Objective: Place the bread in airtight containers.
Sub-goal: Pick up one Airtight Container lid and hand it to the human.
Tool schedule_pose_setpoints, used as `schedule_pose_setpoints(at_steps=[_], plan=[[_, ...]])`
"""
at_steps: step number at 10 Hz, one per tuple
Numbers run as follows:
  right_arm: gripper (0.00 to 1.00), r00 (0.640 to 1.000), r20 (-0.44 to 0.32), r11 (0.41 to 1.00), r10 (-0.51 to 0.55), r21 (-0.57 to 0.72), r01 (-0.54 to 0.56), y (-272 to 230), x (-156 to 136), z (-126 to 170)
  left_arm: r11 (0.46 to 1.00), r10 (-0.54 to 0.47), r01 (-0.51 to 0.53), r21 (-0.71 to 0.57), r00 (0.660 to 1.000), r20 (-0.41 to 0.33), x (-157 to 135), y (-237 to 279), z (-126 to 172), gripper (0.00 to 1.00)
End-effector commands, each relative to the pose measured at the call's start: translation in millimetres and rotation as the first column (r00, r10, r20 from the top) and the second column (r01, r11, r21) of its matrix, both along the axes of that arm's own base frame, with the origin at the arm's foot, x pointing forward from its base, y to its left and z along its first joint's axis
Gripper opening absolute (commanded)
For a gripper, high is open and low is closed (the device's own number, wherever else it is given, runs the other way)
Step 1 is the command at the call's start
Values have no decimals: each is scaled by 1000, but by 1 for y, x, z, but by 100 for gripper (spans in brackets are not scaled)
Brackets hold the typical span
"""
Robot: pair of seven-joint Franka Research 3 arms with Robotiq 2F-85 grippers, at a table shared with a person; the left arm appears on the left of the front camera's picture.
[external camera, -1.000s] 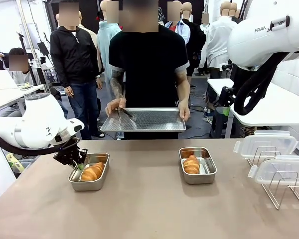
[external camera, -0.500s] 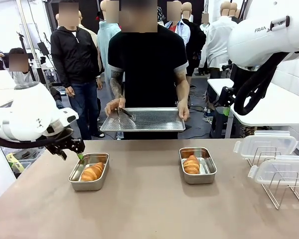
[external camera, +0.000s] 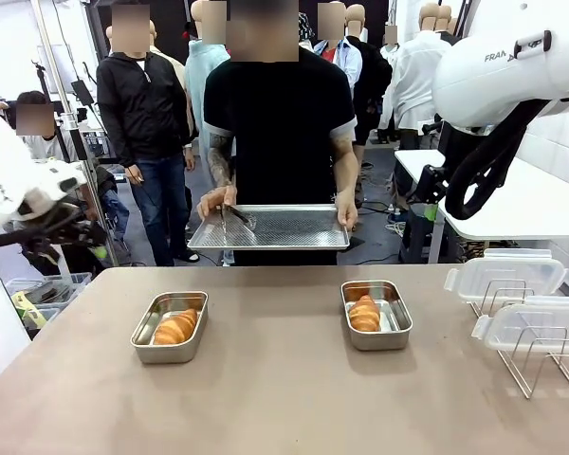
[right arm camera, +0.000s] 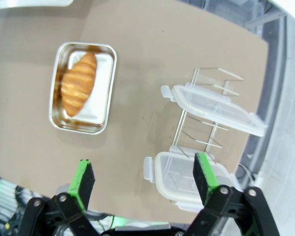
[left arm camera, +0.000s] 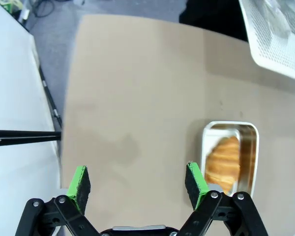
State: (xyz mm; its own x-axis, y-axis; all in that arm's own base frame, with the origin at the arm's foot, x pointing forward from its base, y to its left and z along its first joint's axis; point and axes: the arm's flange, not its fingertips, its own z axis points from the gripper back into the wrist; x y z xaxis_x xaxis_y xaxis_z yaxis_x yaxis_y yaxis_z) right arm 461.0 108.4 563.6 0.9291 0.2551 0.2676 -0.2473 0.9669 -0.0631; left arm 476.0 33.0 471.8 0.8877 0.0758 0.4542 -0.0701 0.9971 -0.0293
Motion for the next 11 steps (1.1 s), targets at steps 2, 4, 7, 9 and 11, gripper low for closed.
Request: schedule_pose_setpoints(at_steps=[2,4,7,9,11], plan=[[100,1000,4,1000,-5,-2,5,1,1,0,1000,15,-15,-6,1000,-22,0,47,5,100],[100,1000,4,1000,-5,-2,5,1,1,0,1000,19,-19,-11,1000,-12,8,59,4,100],[100,1000,4,1000,-5,-2,5,1,1,0,999,34,-34,5,999,-5,-4,51,5,100],[100,1000,4,1000,-5,-2,5,1,1,0,999,34,-34,5,999,-5,-4,51,5,100],[100,1000,4,1000,-5,-2,5,1,1,0,999,34,-34,5,999,-5,-4,51,5,100]])
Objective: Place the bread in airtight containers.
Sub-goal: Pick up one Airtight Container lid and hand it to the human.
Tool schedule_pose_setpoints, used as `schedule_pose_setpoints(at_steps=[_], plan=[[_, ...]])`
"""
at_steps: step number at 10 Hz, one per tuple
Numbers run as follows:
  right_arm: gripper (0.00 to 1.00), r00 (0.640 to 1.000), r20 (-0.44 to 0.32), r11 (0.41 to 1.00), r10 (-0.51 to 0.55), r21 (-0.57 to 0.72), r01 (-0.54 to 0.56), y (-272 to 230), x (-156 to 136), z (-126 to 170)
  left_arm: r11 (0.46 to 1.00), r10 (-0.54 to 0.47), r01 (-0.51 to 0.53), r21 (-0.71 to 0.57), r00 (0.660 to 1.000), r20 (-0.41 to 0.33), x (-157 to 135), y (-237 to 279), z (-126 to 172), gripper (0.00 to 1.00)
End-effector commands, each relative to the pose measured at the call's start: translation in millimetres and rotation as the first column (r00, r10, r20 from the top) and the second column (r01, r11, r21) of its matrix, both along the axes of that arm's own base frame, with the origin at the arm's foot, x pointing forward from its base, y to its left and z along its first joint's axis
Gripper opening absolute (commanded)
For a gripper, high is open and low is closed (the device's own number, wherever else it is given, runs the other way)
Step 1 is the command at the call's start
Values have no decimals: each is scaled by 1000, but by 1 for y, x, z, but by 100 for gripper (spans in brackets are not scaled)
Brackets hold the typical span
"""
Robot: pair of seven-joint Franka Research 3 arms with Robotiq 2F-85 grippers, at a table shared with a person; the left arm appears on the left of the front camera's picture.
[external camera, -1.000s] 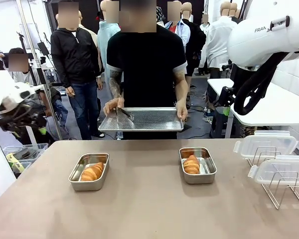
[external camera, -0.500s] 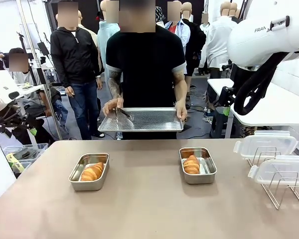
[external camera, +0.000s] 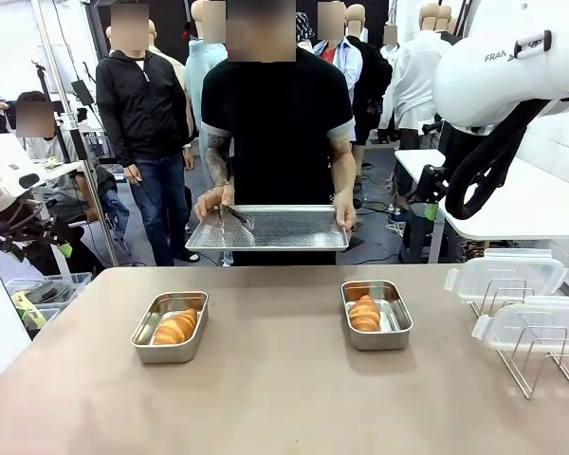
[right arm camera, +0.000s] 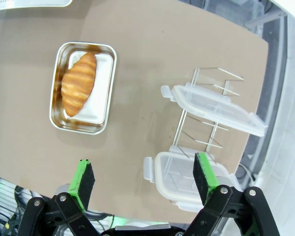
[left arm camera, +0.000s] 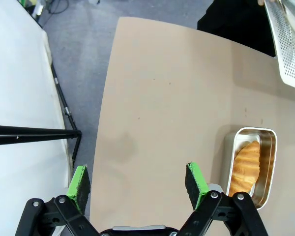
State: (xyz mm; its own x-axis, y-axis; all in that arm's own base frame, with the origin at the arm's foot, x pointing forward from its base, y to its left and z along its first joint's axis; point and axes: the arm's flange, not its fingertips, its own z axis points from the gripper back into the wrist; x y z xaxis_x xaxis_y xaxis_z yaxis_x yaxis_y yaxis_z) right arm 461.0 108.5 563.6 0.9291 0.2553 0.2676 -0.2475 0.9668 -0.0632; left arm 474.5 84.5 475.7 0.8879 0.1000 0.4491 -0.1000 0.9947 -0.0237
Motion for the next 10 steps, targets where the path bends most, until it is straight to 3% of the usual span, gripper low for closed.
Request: schedule_pose_setpoints(at_steps=[1,10], plan=[[100,1000,4,1000,-5,-1,5,1,1,0,1000,5,-5,-1,1000,2,-2,0,1,100],[100,1000,4,1000,-5,-1,5,1,1,0,1000,5,-5,-1,1000,2,-2,0,1,100]])
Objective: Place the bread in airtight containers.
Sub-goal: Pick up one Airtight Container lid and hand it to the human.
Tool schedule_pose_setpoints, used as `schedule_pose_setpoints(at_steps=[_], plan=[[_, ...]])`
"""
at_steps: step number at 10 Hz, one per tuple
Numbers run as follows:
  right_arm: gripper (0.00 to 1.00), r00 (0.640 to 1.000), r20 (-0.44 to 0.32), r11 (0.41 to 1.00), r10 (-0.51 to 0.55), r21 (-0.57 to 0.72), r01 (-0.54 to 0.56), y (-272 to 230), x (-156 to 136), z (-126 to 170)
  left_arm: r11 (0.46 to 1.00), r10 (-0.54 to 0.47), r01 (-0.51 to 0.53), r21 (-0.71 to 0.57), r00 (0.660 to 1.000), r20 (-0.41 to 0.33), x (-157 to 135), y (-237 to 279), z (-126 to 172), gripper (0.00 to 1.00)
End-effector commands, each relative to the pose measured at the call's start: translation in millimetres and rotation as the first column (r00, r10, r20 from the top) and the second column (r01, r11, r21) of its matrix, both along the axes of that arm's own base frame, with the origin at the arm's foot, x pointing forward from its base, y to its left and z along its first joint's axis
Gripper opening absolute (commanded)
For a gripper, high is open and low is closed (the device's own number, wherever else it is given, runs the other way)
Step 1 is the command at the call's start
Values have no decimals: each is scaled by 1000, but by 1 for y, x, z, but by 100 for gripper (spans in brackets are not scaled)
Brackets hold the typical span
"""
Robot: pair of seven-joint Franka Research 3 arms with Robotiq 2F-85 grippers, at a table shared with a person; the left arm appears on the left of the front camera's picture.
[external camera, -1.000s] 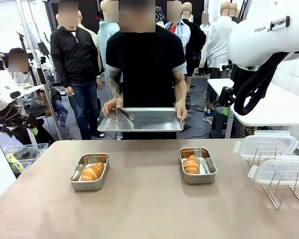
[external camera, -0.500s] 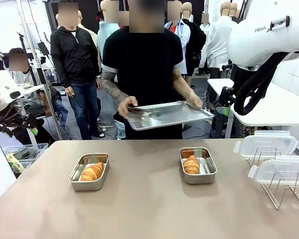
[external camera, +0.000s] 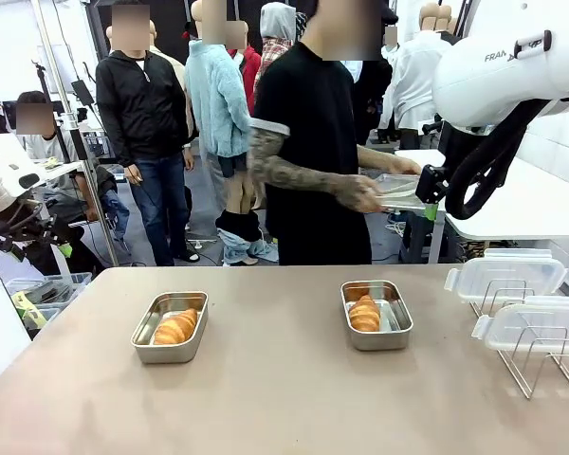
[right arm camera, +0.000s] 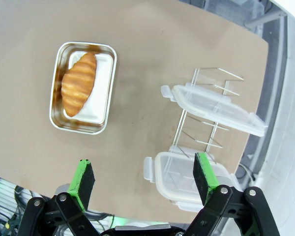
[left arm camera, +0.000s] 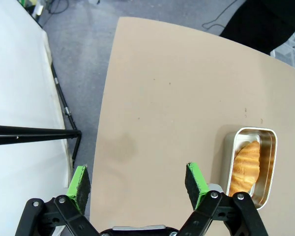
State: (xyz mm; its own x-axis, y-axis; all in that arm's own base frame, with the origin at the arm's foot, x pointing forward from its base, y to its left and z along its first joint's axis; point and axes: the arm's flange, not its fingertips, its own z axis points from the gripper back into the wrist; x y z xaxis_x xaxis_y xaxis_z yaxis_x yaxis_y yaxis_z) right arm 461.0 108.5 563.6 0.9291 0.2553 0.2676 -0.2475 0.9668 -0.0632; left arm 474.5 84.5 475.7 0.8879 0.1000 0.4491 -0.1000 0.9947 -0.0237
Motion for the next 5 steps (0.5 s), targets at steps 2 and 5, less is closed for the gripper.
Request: schedule_pose_setpoints(at_steps=[2,5], plan=[[100,1000,4,1000,-5,-1,5,1,1,0,1000,5,-5,-1,1000,2,-2,0,1,100],[100,1000,4,1000,-5,-1,5,1,1,0,1000,5,-5,-1,1000,2,-2,0,1,100]])
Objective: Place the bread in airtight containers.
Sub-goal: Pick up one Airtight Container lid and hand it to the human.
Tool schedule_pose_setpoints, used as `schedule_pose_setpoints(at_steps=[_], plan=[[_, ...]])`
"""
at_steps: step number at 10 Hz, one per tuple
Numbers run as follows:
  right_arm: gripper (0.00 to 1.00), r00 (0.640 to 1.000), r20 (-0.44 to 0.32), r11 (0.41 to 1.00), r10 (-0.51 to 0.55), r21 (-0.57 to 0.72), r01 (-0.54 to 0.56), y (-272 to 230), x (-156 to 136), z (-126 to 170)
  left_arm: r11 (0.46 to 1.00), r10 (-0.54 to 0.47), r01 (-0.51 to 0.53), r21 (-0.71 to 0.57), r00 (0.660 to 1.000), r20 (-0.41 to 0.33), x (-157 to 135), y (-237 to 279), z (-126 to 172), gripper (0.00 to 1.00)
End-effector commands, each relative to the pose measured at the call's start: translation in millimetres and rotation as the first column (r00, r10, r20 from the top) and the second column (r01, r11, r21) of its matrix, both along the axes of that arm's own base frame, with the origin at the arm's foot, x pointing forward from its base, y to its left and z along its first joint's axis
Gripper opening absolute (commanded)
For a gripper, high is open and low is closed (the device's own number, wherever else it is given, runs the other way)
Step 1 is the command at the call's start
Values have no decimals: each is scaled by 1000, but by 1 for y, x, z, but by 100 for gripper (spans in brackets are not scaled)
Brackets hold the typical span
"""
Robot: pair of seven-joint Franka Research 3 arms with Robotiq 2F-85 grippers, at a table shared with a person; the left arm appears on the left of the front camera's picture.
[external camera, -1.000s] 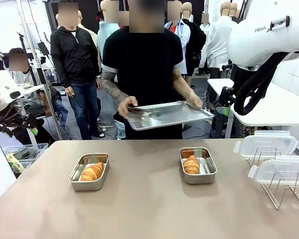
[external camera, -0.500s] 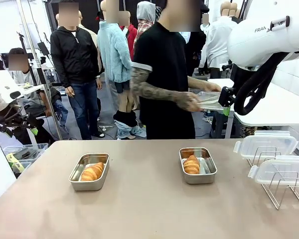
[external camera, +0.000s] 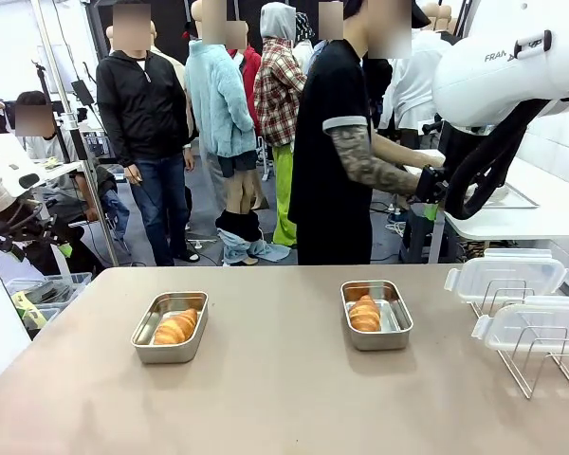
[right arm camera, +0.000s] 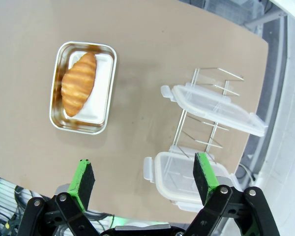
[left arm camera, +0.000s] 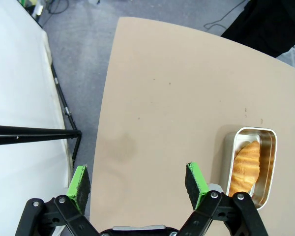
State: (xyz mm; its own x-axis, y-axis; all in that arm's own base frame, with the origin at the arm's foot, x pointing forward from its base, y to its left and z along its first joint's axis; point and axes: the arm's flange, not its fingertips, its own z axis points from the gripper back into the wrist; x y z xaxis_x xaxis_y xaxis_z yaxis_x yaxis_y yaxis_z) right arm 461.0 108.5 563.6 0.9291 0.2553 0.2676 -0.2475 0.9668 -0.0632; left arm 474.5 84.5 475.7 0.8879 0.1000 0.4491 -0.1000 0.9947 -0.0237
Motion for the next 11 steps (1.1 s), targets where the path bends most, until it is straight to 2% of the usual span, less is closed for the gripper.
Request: schedule_pose_setpoints(at_steps=[1,11], plan=[[100,1000,4,1000,-5,-1,5,1,1,0,1000,5,-5,-1,1000,2,-2,0,1,100],[100,1000,4,1000,-5,-1,5,1,1,0,1000,5,-5,-1,1000,2,-2,0,1,100]])
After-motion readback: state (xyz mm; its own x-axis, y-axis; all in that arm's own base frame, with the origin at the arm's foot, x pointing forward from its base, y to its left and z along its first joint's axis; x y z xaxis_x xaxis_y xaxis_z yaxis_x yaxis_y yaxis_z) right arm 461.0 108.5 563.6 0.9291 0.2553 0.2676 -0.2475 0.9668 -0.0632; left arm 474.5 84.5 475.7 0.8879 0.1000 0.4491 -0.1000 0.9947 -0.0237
